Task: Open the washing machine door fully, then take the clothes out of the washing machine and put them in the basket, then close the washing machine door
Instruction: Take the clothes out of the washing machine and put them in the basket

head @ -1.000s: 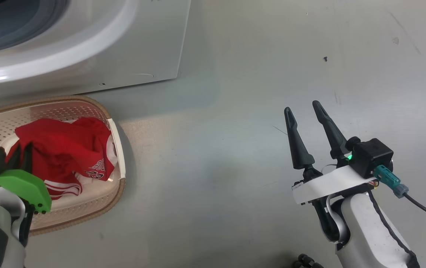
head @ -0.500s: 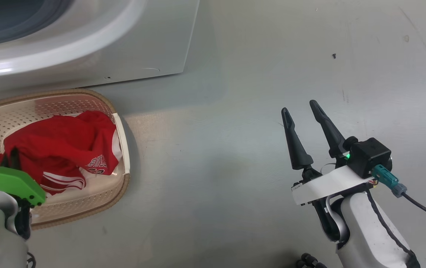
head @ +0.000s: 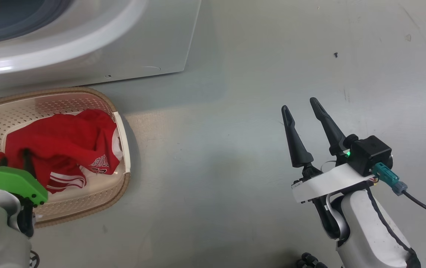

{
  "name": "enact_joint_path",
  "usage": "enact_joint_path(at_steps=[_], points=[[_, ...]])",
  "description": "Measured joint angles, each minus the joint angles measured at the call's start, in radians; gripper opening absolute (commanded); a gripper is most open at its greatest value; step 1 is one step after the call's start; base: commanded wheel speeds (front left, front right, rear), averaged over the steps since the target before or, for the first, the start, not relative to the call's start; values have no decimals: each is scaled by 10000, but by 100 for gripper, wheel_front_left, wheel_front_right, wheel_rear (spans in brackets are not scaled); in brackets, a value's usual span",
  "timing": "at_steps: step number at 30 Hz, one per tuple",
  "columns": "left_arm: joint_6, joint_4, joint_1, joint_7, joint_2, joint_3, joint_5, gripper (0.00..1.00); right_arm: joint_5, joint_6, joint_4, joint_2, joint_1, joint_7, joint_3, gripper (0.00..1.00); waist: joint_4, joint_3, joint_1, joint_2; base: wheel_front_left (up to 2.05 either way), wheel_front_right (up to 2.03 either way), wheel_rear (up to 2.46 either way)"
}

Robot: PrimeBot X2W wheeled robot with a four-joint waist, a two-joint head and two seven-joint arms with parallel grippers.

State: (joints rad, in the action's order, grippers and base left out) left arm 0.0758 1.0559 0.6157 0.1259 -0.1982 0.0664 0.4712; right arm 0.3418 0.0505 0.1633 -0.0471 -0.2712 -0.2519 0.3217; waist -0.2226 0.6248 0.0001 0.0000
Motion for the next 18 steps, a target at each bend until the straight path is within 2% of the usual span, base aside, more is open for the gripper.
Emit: enact_joint_path(at_steps=[18], points=[[6,481,223,675,-65,-111,-151,100,100,0,71,-2,-87,0,-10,100,55,-357,0,0,0,0,0]])
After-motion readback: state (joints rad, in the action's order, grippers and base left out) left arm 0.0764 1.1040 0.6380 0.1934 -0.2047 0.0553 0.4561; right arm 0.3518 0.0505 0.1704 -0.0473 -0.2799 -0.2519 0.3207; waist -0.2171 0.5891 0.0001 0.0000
